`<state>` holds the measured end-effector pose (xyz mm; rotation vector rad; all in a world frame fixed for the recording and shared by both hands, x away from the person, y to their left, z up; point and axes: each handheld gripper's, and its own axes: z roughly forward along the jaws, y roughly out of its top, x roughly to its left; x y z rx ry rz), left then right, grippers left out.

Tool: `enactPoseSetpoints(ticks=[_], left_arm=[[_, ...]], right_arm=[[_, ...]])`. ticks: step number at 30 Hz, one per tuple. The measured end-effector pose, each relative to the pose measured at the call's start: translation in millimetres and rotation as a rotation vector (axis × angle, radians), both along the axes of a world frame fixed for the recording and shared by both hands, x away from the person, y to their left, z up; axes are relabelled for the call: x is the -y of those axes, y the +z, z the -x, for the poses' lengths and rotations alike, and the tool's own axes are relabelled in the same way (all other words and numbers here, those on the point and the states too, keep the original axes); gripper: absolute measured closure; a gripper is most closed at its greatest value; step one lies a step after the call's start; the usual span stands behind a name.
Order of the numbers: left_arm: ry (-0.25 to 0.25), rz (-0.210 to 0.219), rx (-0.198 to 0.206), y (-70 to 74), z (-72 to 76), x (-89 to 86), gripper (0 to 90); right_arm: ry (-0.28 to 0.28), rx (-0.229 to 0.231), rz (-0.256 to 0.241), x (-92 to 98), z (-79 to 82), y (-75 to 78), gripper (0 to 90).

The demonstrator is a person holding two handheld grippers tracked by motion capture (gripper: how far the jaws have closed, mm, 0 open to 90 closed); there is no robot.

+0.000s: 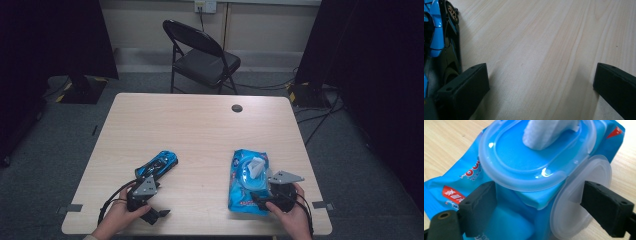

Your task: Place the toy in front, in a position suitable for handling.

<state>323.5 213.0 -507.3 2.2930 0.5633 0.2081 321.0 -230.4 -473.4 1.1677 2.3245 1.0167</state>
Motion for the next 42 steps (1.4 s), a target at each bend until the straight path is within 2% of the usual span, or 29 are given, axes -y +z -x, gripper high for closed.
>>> enactPoseSetpoints(ticks=[4, 8, 17, 23, 32, 36, 42], left_arm=[[0.000, -0.001, 0.000, 0.0, 0.0, 0.0, 0.0], [0.000, -0.001, 0.000, 0.0, 0.0, 0.0, 0.0], [-0.001, -0.001, 0.000, 0.1, -0.1, 0.0, 0.0], [-0.001, -0.001, 0.000, 0.1, -0.1, 0.0, 0.0], [0.000, -0.003, -0.001, 0.3, -0.1, 0.0, 0.0], [0.000, -0.004, 0.000, 0.3, -0.1, 0.0, 0.0], [-0.003, -0.004, -0.001, 0.3, -0.2, -0.1, 0.0]], right_arm=[[-0.012, -0.021, -0.005, 0.6, -5.9, -0.5, 11.4], [-0.016, -0.021, 0.009, -0.9, -8.8, 0.5, 11.1], [-0.021, -0.025, -0.007, -1.1, -25.2, -0.3, 12.8], [-0.019, -0.025, 0.012, 0.9, -49.3, 1.3, 14.3], [-0.039, -0.025, 0.015, 1.4, -79.1, 1.3, 15.0], [-0.039, -0.023, 0.042, 1.6, -94.0, 3.5, 16.3], [-0.050, -0.016, 0.054, 2.5, -116.5, 3.8, 16.4]])
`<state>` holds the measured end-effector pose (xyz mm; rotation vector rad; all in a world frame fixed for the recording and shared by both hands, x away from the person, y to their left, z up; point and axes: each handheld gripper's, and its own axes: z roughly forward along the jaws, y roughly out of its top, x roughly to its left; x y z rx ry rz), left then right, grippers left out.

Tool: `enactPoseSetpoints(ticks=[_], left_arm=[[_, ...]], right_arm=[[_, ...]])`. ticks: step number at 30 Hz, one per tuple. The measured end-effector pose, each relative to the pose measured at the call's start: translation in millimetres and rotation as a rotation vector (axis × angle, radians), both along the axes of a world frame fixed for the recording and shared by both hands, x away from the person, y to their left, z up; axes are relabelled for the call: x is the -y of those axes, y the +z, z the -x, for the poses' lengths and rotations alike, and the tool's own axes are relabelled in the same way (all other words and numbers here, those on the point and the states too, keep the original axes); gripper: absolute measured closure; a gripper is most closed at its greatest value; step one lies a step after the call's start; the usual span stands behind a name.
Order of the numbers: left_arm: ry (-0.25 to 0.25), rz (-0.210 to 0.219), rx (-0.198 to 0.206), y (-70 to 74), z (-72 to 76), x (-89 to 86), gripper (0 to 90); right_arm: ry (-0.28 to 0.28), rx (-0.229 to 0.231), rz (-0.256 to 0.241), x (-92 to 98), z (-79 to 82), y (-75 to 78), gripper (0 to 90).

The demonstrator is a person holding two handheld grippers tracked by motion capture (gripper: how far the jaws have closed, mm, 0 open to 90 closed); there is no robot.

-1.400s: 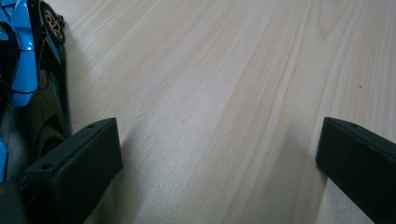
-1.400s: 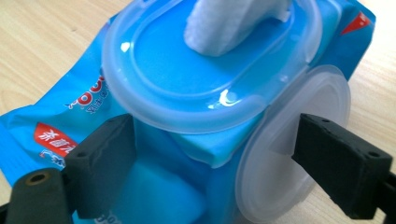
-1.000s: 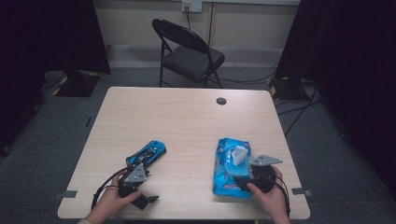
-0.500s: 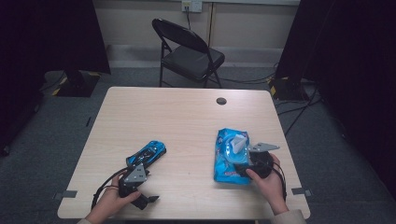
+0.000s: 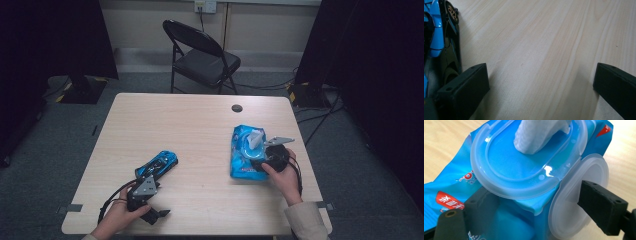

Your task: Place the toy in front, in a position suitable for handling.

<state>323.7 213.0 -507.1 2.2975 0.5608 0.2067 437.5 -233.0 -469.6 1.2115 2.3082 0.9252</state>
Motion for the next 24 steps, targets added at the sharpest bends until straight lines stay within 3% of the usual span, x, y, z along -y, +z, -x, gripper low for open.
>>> enactPoseSetpoints(ticks=[6, 11, 18, 21, 24], left_arm=[[-0.002, 0.000, 0.000, 0.0, -0.2, 0.0, 0.0], [-0.003, -0.002, 0.003, 0.0, -0.5, 0.1, 0.0], [-0.002, -0.002, 0.002, 0.1, -0.5, 0.2, 0.0], [-0.002, -0.002, 0.002, 0.1, -0.5, 0.2, 0.0], [-0.002, -0.002, 0.003, 0.1, -0.5, 0.2, 0.0]], right_arm=[[0.007, 0.005, 0.024, 1.0, -16.4, 2.3, 19.8], [-0.032, 0.016, 0.018, 7.3, -25.6, 1.3, 20.2], [-0.059, 0.016, 0.014, 14.0, -30.9, 1.5, 23.4], [-0.101, 0.025, 0.026, 19.9, -31.2, 1.8, 23.1], [-0.096, 0.021, 0.003, 24.3, -29.1, 1.2, 24.8]])
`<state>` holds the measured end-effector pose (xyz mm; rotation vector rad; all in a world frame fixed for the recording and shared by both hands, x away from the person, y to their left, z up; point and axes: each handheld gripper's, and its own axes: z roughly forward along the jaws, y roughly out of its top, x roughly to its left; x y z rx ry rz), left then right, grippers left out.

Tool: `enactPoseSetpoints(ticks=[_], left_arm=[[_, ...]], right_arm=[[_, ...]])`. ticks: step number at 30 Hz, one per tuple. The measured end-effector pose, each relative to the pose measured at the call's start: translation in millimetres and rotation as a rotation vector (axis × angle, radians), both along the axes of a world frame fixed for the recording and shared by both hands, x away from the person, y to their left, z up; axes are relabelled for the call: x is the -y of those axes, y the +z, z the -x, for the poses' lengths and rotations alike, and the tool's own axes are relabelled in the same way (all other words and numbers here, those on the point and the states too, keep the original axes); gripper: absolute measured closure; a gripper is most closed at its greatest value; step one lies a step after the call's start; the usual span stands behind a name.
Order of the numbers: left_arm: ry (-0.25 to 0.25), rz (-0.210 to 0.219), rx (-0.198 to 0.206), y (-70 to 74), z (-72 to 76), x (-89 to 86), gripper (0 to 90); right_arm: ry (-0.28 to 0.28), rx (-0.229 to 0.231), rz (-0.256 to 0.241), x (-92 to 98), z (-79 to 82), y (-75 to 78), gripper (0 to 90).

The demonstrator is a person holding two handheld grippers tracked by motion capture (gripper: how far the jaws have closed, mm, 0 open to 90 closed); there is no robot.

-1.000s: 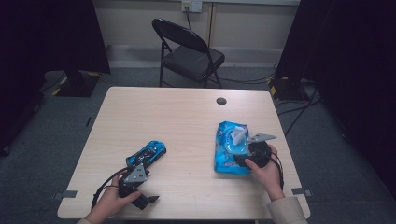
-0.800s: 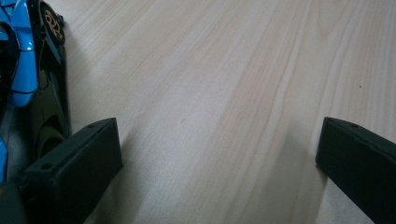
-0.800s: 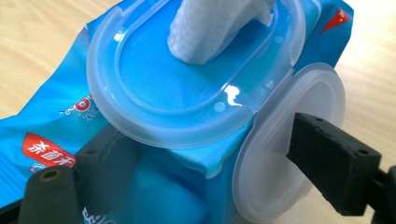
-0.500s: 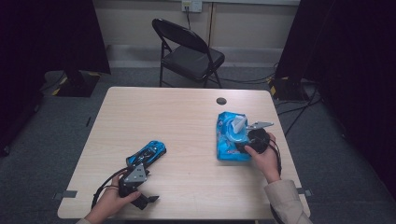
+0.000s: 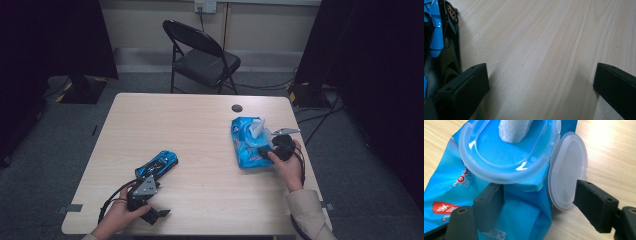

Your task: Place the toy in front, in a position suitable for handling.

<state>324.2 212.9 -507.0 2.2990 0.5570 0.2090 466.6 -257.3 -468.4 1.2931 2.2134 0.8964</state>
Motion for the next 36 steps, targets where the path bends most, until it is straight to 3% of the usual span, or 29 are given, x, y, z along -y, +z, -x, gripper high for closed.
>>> enactPoseSetpoints(ticks=[8, 13, 19, 25, 28, 29, 34, 36], left_arm=[[0.000, -0.003, 0.001, 0.1, -0.3, 0.1, 0.0], [0.001, -0.003, 0.001, 0.1, -0.2, 0.1, 0.0], [0.002, 0.003, 0.000, -0.2, 0.0, 0.2, 0.0], [0.003, 0.004, 0.000, -0.3, 0.1, 0.3, 0.0], [0.001, 0.002, 0.000, -0.1, -0.1, 0.1, 0.0], [0.000, 0.000, 0.001, -0.1, -0.1, 0.1, 0.0], [0.000, -0.001, 0.001, -0.1, -0.2, 0.1, 0.0], [0.000, -0.001, 0.001, 0.0, -0.2, 0.1, 0.0]], right_arm=[[0.029, 0.019, -0.044, 5.1, 17.0, 11.0, 20.3], [0.067, 0.027, -0.070, 0.9, 40.4, 19.6, 19.4], [0.095, 0.031, -0.063, -7.0, 68.6, 21.1, 18.4], [0.112, 0.025, -0.067, -10.0, 93.6, 15.0, 15.8], [0.119, 0.013, -0.083, -11.9, 104.0, 8.1, 14.3], [0.138, 0.011, -0.066, -14.1, 111.8, 1.3, 14.1], [0.130, -0.012, -0.078, -17.6, 121.0, -9.8, 14.1], [0.138, -0.014, -0.061, -19.9, 123.7, -15.9, 14.1]])
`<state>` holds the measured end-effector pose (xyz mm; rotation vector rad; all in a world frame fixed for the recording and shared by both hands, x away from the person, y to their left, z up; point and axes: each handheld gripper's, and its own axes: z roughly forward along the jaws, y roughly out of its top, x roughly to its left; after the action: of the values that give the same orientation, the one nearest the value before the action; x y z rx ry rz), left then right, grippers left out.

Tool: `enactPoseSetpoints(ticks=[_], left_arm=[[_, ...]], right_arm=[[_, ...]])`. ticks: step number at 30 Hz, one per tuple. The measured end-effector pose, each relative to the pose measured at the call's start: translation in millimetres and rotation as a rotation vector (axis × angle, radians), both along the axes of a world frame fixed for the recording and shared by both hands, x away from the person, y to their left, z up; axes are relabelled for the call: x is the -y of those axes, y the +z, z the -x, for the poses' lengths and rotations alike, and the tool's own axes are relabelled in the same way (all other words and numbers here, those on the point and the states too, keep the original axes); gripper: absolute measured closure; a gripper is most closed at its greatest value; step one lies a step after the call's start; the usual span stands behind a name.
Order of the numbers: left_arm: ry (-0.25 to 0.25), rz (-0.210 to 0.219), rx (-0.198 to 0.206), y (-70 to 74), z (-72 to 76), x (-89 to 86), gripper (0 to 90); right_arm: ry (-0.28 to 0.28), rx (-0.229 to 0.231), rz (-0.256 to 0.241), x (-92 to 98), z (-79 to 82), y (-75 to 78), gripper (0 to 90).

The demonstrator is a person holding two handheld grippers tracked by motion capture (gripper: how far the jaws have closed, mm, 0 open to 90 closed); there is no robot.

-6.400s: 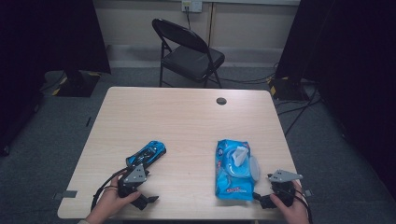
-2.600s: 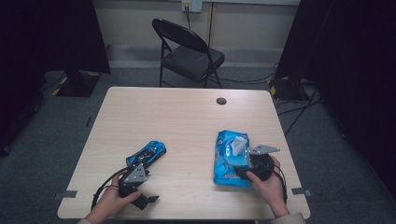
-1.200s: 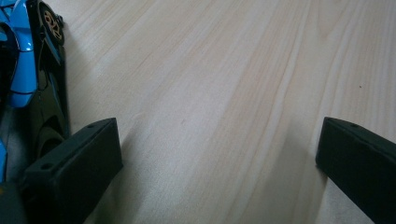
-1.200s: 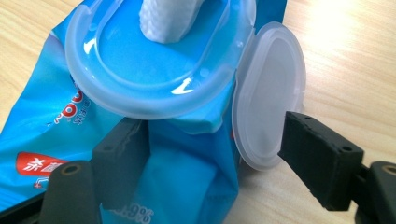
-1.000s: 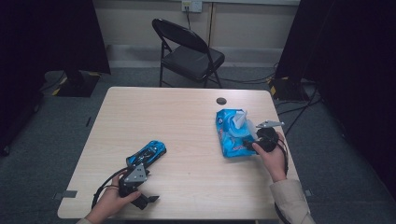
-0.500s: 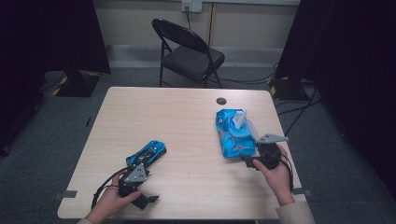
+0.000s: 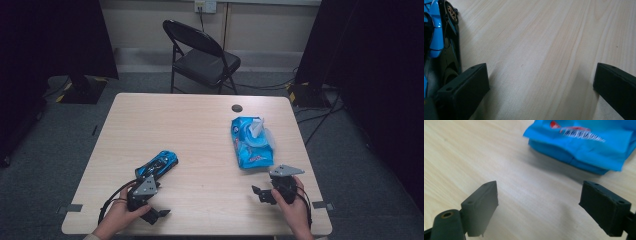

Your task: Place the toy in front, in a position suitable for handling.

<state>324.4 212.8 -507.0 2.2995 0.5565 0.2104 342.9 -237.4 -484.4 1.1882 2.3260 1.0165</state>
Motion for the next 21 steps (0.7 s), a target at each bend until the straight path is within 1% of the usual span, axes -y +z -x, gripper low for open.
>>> enactPoseSetpoints(ticks=[1, 2, 3, 6, 8, 10, 12, 14, 16, 18, 19, 20, 21], left_arm=[[0.000, 0.000, 0.000, 0.0, 0.0, 0.0, 0.0], [0.000, 0.000, 0.000, 0.0, 0.0, 0.0, 0.0], [0.000, 0.000, 0.000, 0.0, 0.0, 0.0, 0.0], [0.000, 0.000, 0.000, 0.0, 0.0, 0.0, 0.0], [0.001, 0.002, -0.001, 0.0, 0.1, 0.1, 0.0], [0.002, 0.002, 0.000, -0.1, 0.1, 0.1, 0.0], [0.002, 0.002, 0.000, -0.1, 0.1, 0.1, 0.0], [0.003, 0.004, -0.001, -0.1, 0.2, 0.2, 0.0], [0.003, 0.001, 0.000, 0.0, 0.2, 0.2, 0.0], [0.013, 0.000, -0.003, 0.3, 0.5, 1.0, 0.0], [0.018, -0.007, -0.011, 1.1, 0.7, 1.8, 0.0], [0.025, -0.032, -0.024, 3.6, 0.9, 2.9, 0.0], [0.039, -0.039, -0.026, 4.9, 1.6, 4.1, 1.0]], right_arm=[[0.005, -0.006, 0.015, -2.3, 1.0, -6.5, 14.2], [0.005, -0.006, 0.015, -2.3, 1.0, -6.5, 14.2], [0.014, -0.005, 0.021, -4.6, 0.6, -11.2, 14.2], [0.022, -0.003, 0.012, -6.6, -0.2, -14.1, 14.1], [0.028, 0.000, 0.018, -7.6, -0.1, -15.0, 14.2], [0.039, -0.009, 0.023, -9.1, 0.5, -17.0, 14.1], [0.050, -0.005, 0.026, -10.3, 1.3, -20.0, 13.1], [0.051, 0.015, 0.015, -11.0, 3.0, -22.1, 13.0], [0.054, 0.025, 0.016, -11.8, 4.2, -22.6, 13.1], [0.055, 0.021, 0.014, -11.7, 4.0, -22.7, 12.9], [0.054, 0.016, 0.013, -11.7, 3.8, -22.7, 12.5], [0.055, 0.015, 0.011, -11.6, 3.5, -22.7, 12.5], [0.055, 0.015, 0.011, -11.6, 3.5, -22.7, 12.4]])
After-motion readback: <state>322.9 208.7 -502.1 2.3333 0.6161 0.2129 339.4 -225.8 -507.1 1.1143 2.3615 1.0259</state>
